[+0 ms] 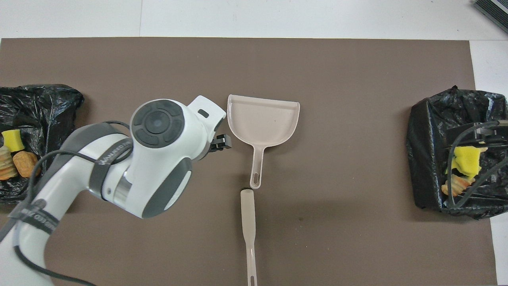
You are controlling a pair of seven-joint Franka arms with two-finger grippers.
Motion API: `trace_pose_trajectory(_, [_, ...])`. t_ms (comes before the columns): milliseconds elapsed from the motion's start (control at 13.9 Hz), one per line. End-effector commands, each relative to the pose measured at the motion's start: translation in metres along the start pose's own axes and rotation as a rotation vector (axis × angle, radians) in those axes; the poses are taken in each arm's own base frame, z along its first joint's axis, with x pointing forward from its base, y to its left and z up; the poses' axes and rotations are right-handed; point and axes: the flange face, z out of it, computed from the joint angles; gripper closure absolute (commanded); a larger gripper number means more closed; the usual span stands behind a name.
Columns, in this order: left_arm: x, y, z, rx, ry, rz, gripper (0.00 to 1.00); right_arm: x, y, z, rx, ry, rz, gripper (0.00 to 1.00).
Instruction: Sweep and dump trash in bin
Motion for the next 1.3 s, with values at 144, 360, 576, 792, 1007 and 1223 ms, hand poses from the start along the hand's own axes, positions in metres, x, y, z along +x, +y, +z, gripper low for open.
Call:
trace_pose_trajectory(144, [0.011, -0.092, -0.042, 0.021, -0.052, 0.085, 0.00, -0.006, -0.001, -0.001, 0.012, 0.011, 0.023, 0.00])
trace_pose_trajectory(360, [0.022, -0.143, -0.056, 0.022, -0.063, 0.122, 0.00, -0.006, -0.001, -0.001, 0.012, 0.011, 0.023, 0.00])
trace_pose_trajectory(576, [0.031, -0.194, -0.066, 0.019, -0.067, 0.160, 0.00, -0.006, -0.001, -0.001, 0.012, 0.011, 0.023, 0.00])
trace_pose_trajectory(792, [0.039, -0.237, -0.069, 0.015, -0.078, 0.184, 0.00, -0.006, -0.001, -0.001, 0.012, 0.011, 0.023, 0.00])
trace_pose_trajectory(1007, [0.042, -0.255, -0.071, 0.012, -0.078, 0.192, 0.00, -0.006, -0.001, -0.001, 0.012, 0.011, 0.023, 0.00])
trace_pose_trajectory(1223, [0.041, -0.279, -0.090, 0.010, -0.048, 0.201, 0.00, -0.006, -0.001, 0.000, 0.012, 0.005, 0.023, 0.00])
